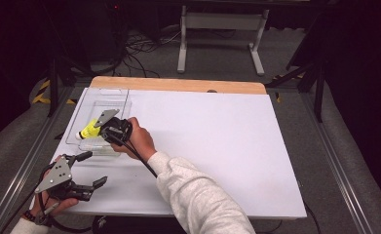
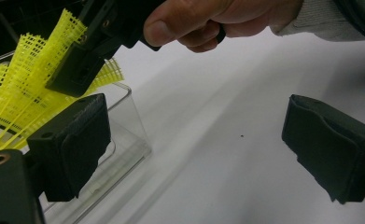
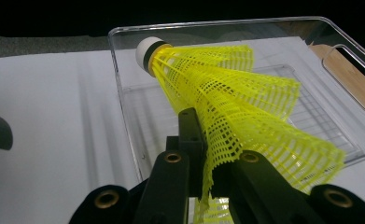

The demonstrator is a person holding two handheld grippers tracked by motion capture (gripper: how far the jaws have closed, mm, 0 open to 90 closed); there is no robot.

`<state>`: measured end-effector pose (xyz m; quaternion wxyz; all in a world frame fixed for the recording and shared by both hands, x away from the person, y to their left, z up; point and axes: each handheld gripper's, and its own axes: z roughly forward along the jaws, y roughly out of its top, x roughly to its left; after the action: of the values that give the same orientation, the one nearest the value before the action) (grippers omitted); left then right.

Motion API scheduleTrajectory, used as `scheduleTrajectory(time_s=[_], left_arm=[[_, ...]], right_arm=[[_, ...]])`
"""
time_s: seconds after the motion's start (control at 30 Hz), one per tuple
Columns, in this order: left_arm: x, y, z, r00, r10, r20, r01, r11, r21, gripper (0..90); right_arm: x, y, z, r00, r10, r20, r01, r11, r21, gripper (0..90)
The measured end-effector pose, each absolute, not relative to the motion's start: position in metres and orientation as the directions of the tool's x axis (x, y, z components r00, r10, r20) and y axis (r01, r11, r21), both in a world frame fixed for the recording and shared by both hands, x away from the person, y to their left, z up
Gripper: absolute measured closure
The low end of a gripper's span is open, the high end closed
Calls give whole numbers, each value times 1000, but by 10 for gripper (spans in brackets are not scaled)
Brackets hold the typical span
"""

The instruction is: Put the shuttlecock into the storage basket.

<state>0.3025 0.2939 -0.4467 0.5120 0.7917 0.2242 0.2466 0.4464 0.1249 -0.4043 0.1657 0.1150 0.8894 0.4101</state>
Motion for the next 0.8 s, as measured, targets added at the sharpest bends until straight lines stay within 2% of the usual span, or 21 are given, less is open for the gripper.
scheduleTrajectory(time_s=[0.8], left_arm=[[303, 294, -448, 785, 601, 150, 111, -373, 921, 92]], right_arm=[[455, 142, -421, -929, 329, -170, 109, 681, 724, 874]])
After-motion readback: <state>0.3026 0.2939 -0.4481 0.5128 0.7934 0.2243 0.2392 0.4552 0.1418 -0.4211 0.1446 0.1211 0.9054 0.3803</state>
